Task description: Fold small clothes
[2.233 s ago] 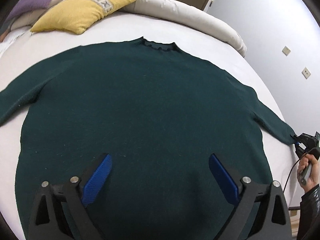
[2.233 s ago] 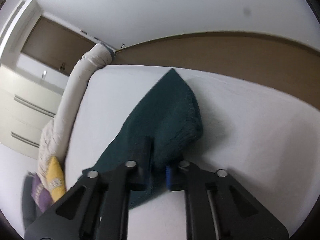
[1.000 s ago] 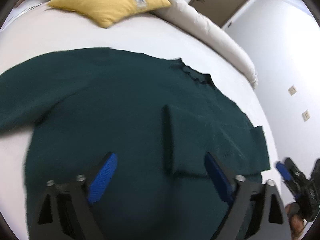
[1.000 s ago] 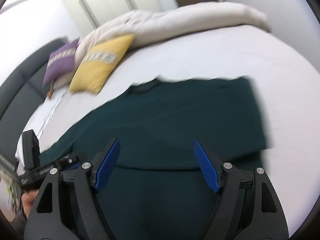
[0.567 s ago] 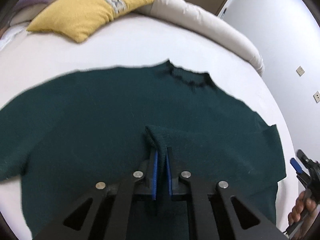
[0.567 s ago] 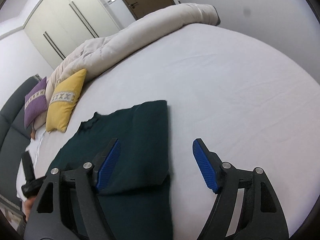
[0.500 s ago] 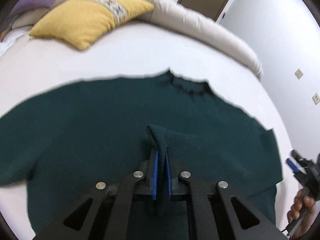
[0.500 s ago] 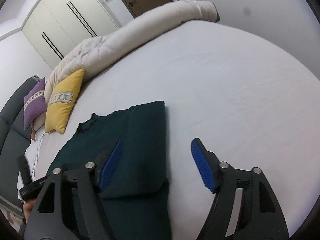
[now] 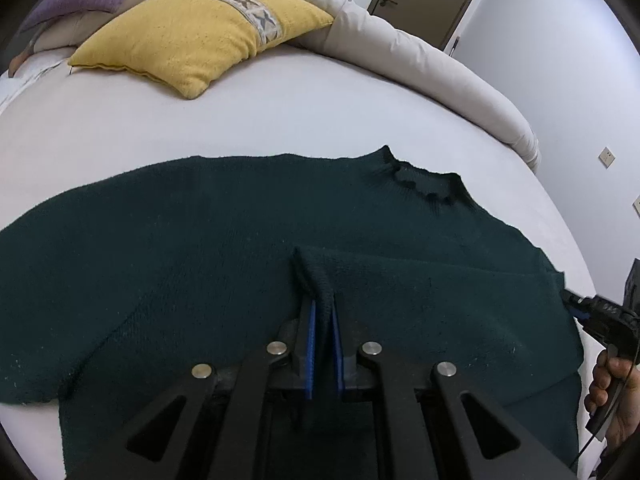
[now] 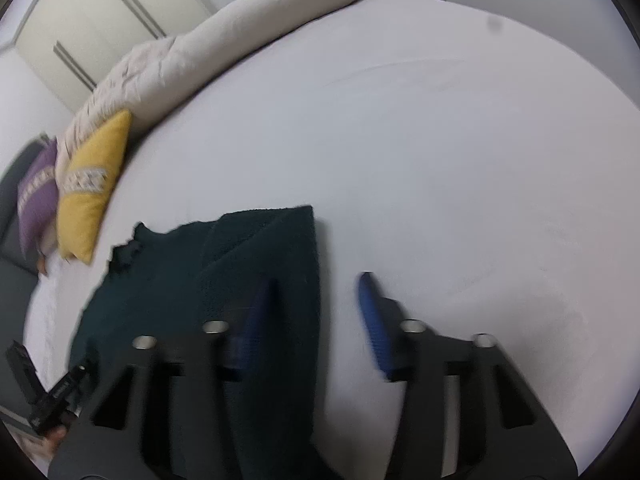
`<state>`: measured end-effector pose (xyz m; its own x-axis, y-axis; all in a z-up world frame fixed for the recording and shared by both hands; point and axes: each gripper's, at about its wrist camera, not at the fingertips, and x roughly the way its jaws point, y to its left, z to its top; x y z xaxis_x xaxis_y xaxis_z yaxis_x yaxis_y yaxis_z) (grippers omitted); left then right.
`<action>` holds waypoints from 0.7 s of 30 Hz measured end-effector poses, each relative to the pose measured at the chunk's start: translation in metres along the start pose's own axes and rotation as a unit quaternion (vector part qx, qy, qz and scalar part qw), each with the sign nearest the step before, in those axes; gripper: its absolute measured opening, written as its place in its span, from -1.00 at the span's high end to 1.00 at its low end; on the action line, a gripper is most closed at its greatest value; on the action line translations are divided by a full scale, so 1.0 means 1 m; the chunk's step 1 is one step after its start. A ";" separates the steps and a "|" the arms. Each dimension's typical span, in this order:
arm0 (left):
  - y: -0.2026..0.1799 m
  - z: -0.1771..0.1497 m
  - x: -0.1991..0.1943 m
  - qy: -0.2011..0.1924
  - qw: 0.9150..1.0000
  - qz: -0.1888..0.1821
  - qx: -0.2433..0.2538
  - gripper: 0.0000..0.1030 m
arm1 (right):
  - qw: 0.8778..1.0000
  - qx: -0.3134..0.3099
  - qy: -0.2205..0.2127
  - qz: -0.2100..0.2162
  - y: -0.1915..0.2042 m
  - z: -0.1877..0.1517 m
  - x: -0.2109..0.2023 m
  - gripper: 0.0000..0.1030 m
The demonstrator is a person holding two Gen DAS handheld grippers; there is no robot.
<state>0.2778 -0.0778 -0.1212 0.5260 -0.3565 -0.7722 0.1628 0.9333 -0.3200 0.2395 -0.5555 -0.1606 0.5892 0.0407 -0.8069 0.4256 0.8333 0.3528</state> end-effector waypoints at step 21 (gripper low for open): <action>0.002 -0.015 -0.008 -0.008 1.000 0.002 0.009 0.78 | 0.997 -0.074 0.001 -0.011 0.034 -0.048 -0.041 0.15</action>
<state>0.2617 -0.0736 -0.1243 0.5402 -0.3518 -0.7644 0.1748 0.9355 -0.3070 0.1969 -0.5022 -0.1383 0.5788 0.0228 -0.8151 0.3325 0.9061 0.2615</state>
